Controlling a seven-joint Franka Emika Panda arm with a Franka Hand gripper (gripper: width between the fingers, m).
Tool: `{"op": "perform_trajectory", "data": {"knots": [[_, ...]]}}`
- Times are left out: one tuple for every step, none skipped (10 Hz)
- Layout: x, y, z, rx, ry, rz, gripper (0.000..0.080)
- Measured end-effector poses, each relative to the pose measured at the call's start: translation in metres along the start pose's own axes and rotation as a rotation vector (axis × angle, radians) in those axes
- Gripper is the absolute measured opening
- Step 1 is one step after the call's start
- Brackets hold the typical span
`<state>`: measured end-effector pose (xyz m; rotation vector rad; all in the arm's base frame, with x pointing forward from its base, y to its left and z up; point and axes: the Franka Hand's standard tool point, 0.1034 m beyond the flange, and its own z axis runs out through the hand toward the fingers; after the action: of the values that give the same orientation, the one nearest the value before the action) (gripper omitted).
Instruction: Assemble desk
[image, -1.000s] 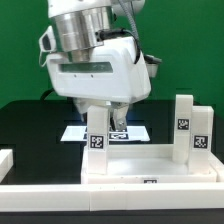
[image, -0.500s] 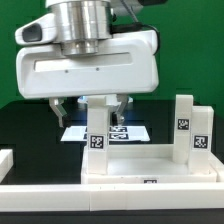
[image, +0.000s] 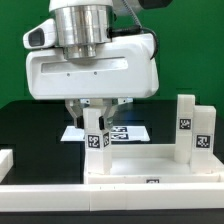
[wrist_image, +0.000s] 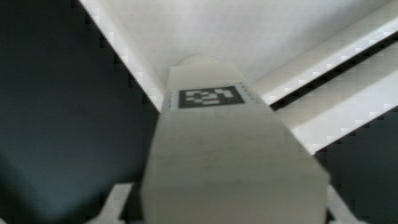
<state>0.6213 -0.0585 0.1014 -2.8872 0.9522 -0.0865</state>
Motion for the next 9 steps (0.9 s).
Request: {"op": "perform_trajectory", "data": {"knots": [[0.0002, 0.0011, 0.0003, -0.001, -0.001, 0.089, 0.0288], [0.0001, 0.0029, 0.0001, -0.003, -0.010, 0.218, 0.0288], [-0.0007, 0.0044, 0.0001, -0.002, -0.024, 0.365, 0.0288], [-0.0014, 0.0040, 0.0005, 0.018, -0.040, 0.594, 0.0288], [-0.0013, 0.0024, 0.0008, 0.045, -0.059, 0.776, 0.0288], [0.0004, 0.0010, 0.0004, 0.064, -0.069, 0.942, 0.0288], [0.0045, -0.0012, -0.0013, 0.097, -0.075, 1.114, 0.0288], [0.0044, -0.0013, -0.0010, 0.098, -0.078, 1.151, 0.0288], [0.0039, -0.0015, -0.0006, 0.095, -0.078, 1.164, 0.0370]]}}
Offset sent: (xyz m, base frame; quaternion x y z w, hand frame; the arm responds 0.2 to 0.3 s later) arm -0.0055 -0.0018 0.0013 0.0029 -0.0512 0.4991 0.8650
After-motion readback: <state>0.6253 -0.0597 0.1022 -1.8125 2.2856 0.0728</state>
